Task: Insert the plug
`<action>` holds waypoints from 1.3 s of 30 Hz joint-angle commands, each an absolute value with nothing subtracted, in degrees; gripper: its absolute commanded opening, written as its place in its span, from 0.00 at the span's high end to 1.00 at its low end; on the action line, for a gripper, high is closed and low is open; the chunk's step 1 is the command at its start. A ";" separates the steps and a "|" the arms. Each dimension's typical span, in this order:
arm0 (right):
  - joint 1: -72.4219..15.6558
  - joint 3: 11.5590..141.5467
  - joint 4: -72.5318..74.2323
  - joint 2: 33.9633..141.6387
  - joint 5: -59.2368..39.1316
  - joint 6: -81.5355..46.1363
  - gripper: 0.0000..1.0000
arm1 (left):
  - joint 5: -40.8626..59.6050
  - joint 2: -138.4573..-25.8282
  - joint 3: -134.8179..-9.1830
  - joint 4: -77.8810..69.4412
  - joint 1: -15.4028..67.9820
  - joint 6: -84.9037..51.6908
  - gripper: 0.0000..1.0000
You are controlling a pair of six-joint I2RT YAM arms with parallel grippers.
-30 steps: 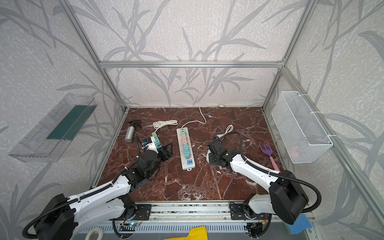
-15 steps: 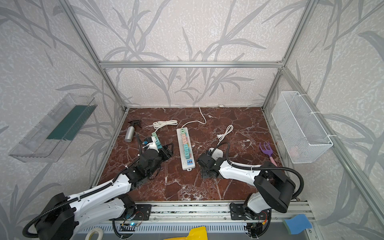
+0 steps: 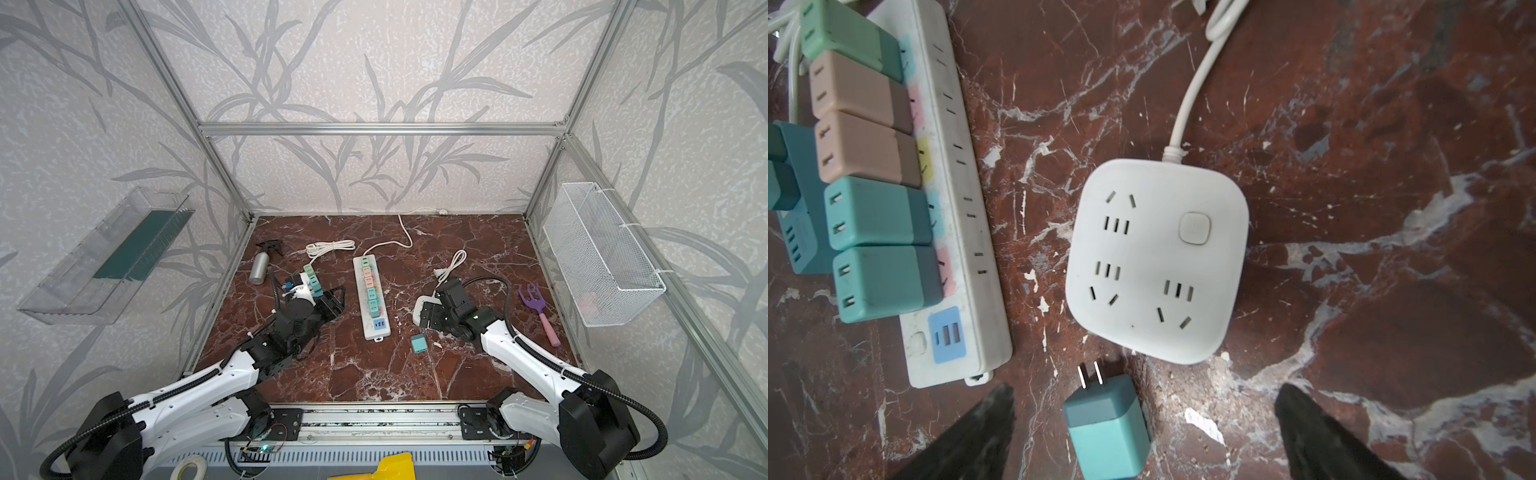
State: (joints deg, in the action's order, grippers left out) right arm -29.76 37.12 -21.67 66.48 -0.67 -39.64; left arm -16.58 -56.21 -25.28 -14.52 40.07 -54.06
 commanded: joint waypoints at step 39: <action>-27.89 63.52 -10.60 105.09 -4.03 -33.46 0.95 | -22.59 -48.93 -23.42 -13.26 39.86 -48.70 0.30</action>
State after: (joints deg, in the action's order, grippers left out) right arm -29.17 59.33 -8.60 104.05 -3.44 -38.57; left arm -20.51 -49.47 -24.01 -13.26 40.07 -50.06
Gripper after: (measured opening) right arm 0.053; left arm 0.704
